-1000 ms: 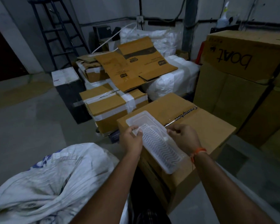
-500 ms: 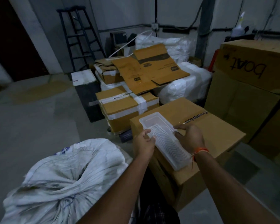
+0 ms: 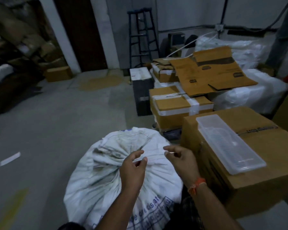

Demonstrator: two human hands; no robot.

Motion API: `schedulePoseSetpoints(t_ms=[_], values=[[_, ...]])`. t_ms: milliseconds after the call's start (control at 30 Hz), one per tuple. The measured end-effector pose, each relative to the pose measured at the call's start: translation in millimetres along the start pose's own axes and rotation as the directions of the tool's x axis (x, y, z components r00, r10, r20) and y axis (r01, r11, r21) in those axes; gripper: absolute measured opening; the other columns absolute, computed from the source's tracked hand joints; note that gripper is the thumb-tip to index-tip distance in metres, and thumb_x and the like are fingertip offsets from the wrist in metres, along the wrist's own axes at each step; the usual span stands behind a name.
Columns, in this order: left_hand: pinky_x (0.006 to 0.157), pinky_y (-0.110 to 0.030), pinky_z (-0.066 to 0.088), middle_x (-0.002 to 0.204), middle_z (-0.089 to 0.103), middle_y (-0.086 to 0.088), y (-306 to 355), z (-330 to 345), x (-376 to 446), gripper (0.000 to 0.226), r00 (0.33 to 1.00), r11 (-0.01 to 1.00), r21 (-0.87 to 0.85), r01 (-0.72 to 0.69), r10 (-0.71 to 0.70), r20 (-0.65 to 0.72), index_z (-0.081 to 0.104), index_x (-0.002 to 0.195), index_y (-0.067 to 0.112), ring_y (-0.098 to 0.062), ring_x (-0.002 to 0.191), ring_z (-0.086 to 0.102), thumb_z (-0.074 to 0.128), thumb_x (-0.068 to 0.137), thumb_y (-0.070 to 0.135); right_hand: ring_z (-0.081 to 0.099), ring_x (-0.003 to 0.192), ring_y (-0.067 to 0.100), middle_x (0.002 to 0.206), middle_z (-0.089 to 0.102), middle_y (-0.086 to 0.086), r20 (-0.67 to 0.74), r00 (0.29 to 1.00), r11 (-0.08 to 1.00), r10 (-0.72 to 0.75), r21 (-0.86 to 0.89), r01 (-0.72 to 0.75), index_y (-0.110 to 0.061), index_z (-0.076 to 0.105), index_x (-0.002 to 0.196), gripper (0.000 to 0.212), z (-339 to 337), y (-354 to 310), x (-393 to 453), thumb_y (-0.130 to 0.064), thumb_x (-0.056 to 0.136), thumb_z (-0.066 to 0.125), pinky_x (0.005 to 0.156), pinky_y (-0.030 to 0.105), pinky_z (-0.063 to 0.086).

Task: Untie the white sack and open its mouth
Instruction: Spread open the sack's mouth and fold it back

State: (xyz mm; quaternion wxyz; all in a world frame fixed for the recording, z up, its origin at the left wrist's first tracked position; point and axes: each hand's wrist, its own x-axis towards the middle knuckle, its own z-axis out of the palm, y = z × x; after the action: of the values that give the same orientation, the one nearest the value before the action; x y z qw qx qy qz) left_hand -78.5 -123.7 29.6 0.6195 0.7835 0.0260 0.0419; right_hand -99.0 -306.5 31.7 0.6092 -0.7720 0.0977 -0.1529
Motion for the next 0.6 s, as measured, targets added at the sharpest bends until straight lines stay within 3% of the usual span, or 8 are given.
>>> schedulePoseSetpoints(t_ms=[100, 233, 333, 433, 600], values=[[0.092, -0.031, 0.058, 0.107, 0.075, 0.017, -4.8, -32.6, 0.8, 0.021, 0.996, 1.0, 0.002, -0.011, 0.012, -0.093, 0.075, 0.111, 0.029, -0.005, 0.101, 0.071, 0.075, 0.091, 0.021, 0.072, 0.092, 0.005, 0.101, 0.078, -0.01, 0.033, 0.999, 0.999, -0.017, 0.044, 0.016, -0.024, 0.08, 0.098, 0.015, 37.3, -9.8, -4.2, -0.014, 0.089, 0.074, 0.084, 0.031, 0.061], [0.09, -0.04, 0.06, 0.105, 0.074, 0.019, -10.8, -59.8, 8.6, 0.022, 0.988, 1.0, -0.009, 0.0, -0.001, -0.153, 0.075, 0.11, 0.032, -0.006, 0.097, 0.072, 0.074, 0.091, 0.022, 0.071, 0.092, 0.0, 0.095, 0.079, -0.009, 0.072, 0.997, 0.996, -0.037, 0.085, 0.031, -0.022, 0.081, 0.091, 0.017, 68.8, -25.9, -3.4, -0.009, 0.09, 0.071, 0.081, 0.017, 0.055], [0.085, -0.026, 0.059, 0.105, 0.076, 0.017, -14.0, -71.6, 10.3, 0.022, 0.986, 1.0, -0.03, 0.006, -0.011, -0.168, 0.074, 0.109, 0.033, -0.001, 0.094, 0.071, 0.073, 0.092, 0.02, 0.073, 0.091, 0.007, 0.092, 0.08, -0.006, 0.082, 0.996, 0.996, -0.035, 0.091, 0.028, -0.023, 0.08, 0.083, 0.023, 85.5, -23.2, -4.3, -0.003, 0.088, 0.071, 0.085, 0.028, 0.058], [0.076, -0.011, 0.05, 0.106, 0.075, 0.018, -25.5, -83.7, 6.5, 0.024, 0.981, 0.997, -0.067, 0.042, -0.054, -0.189, 0.074, 0.108, 0.035, 0.007, 0.092, 0.069, 0.072, 0.092, 0.017, 0.073, 0.09, 0.008, 0.093, 0.08, -0.004, 0.119, 0.993, 1.0, -0.008, 0.014, 0.006, -0.018, 0.08, 0.092, 0.013, 103.4, -8.1, -12.5, -0.008, 0.088, 0.073, 0.088, 0.038, 0.06], [0.084, -0.022, 0.053, 0.103, 0.075, 0.02, -55.8, -101.6, 0.2, 0.023, 0.959, 0.986, -0.081, 0.144, -0.159, -0.234, 0.073, 0.104, 0.039, 0.003, 0.097, 0.069, 0.073, 0.091, 0.02, 0.069, 0.089, 0.0, 0.095, 0.077, -0.01, 0.171, 0.985, 0.994, -0.038, -0.099, 0.055, -0.021, 0.079, 0.098, 0.013, 130.9, 11.4, -31.1, -0.012, 0.091, 0.071, 0.083, 0.032, 0.06]])
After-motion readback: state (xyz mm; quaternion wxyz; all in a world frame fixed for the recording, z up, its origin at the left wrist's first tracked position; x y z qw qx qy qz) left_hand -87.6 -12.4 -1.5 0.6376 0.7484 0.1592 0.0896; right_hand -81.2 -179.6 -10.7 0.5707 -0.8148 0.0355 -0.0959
